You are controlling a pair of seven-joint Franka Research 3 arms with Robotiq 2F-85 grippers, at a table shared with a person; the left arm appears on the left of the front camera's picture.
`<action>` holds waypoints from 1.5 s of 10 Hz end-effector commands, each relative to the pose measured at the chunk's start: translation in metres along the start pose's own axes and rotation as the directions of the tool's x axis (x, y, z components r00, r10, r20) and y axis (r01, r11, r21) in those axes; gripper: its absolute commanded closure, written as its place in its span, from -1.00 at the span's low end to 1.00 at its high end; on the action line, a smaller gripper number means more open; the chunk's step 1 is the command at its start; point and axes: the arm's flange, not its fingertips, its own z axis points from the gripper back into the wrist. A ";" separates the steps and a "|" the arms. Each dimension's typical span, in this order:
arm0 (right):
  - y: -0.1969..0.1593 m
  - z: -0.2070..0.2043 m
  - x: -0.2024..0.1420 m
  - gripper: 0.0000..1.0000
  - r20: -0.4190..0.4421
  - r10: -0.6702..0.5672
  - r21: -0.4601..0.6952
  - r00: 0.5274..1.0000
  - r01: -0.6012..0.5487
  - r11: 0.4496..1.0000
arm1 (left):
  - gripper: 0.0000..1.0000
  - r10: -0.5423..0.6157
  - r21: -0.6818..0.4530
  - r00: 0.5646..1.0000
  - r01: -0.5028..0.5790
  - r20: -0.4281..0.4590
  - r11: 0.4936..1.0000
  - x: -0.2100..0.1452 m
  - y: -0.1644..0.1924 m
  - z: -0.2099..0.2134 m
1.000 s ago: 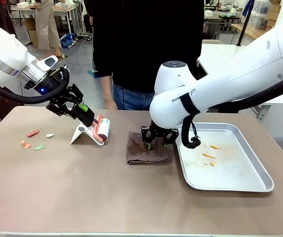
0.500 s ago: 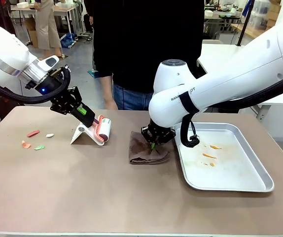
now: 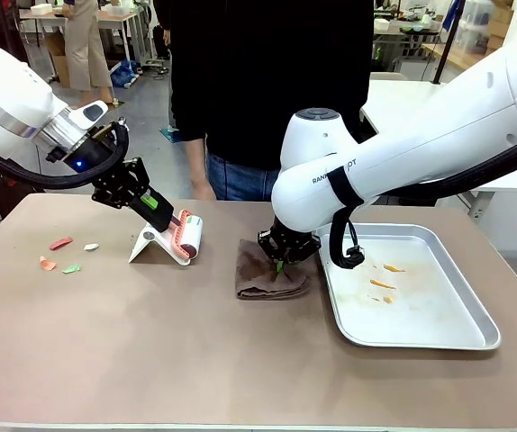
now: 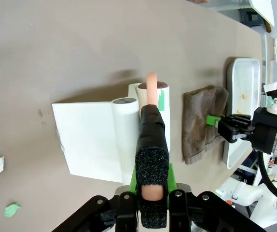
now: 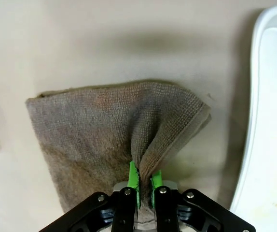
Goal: Clean the surface of the table.
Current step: Hold the Lint Roller with your left hand and the towel with your right hand.
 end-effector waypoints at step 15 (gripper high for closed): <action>-0.178 0.109 -0.012 1.00 -0.056 0.227 0.918 0.972 -0.039 0.394 | 1.00 -0.144 -0.347 0.982 0.179 0.125 0.921 -0.112 -0.026 0.156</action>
